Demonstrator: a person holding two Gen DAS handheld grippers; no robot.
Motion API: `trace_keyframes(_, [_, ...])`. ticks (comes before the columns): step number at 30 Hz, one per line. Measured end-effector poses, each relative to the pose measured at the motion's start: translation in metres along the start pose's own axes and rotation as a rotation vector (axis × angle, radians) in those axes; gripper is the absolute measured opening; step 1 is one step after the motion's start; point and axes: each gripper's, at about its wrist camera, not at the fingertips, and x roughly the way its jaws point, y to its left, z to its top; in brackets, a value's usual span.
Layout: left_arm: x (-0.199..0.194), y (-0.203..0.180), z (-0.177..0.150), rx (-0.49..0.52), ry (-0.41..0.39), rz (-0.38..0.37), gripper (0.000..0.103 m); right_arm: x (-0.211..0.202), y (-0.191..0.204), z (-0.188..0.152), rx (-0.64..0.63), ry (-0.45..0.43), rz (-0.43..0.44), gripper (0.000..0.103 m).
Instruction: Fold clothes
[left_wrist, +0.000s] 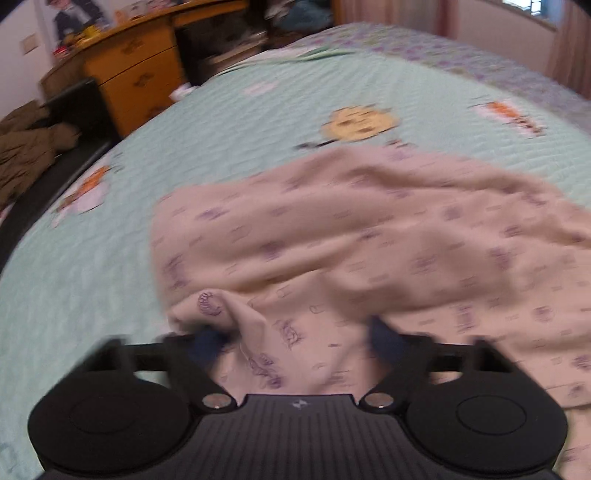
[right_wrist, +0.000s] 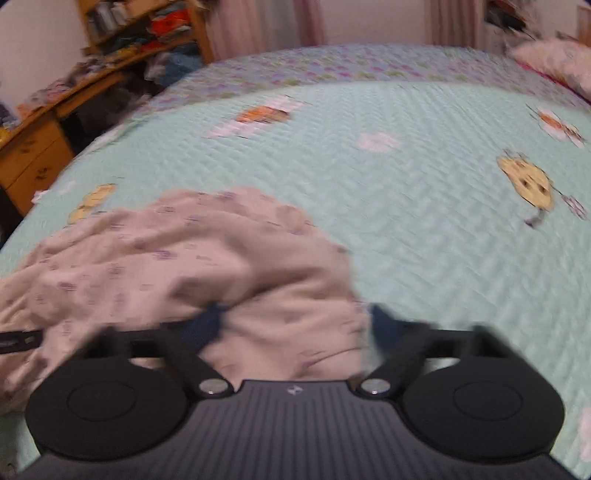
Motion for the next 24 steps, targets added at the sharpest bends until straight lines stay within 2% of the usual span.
trace_keyframes(2, [-0.005,-0.013,-0.001,0.029,-0.002,-0.042,0.007,-0.010,0.013,0.001,-0.041,-0.014,-0.007,0.034])
trace_keyframes(3, [-0.008,-0.016,-0.003,0.027,0.003,-0.075,0.007,-0.018,0.015,0.001,-0.049,-0.021,0.009,0.024])
trace_keyframes(7, [-0.033,-0.012,-0.014,-0.019,-0.024,-0.184,0.006,-0.057,0.018,0.002,-0.074,-0.064,0.081,0.020])
trace_keyframes(11, [-0.074,0.005,-0.033,-0.039,-0.081,-0.237,0.006,-0.112,0.016,0.003,-0.101,-0.146,0.173,0.019])
trace_keyframes(15, [-0.141,0.025,-0.050,-0.041,-0.174,-0.302,0.006,-0.190,0.015,-0.001,-0.132,-0.251,0.270,0.019])
trace_keyframes(18, [-0.204,0.036,-0.065,-0.002,-0.257,-0.351,0.007,-0.250,0.007,-0.010,-0.168,-0.329,0.322,0.019])
trace_keyframes(19, [-0.219,0.039,-0.069,0.009,-0.270,-0.360,0.011,-0.267,0.003,-0.013,-0.176,-0.353,0.331,0.021])
trace_keyframes(20, [-0.231,0.042,-0.074,0.018,-0.278,-0.369,0.029,-0.280,-0.003,-0.017,-0.174,-0.371,0.329,0.023])
trace_keyframes(21, [-0.235,0.044,-0.077,0.028,-0.267,-0.365,0.047,-0.288,-0.008,-0.021,-0.174,-0.382,0.323,0.036])
trace_keyframes(22, [-0.234,0.044,-0.083,0.031,-0.256,-0.337,0.089,-0.284,-0.012,-0.026,-0.182,-0.371,0.302,0.072])
trace_keyframes(23, [-0.227,0.043,-0.088,0.029,-0.259,-0.280,0.101,-0.280,-0.015,-0.031,-0.191,-0.359,0.282,0.091])
trace_keyframes(24, [-0.217,0.039,-0.091,0.040,-0.243,-0.218,0.100,-0.275,-0.019,-0.037,-0.200,-0.346,0.256,0.103])
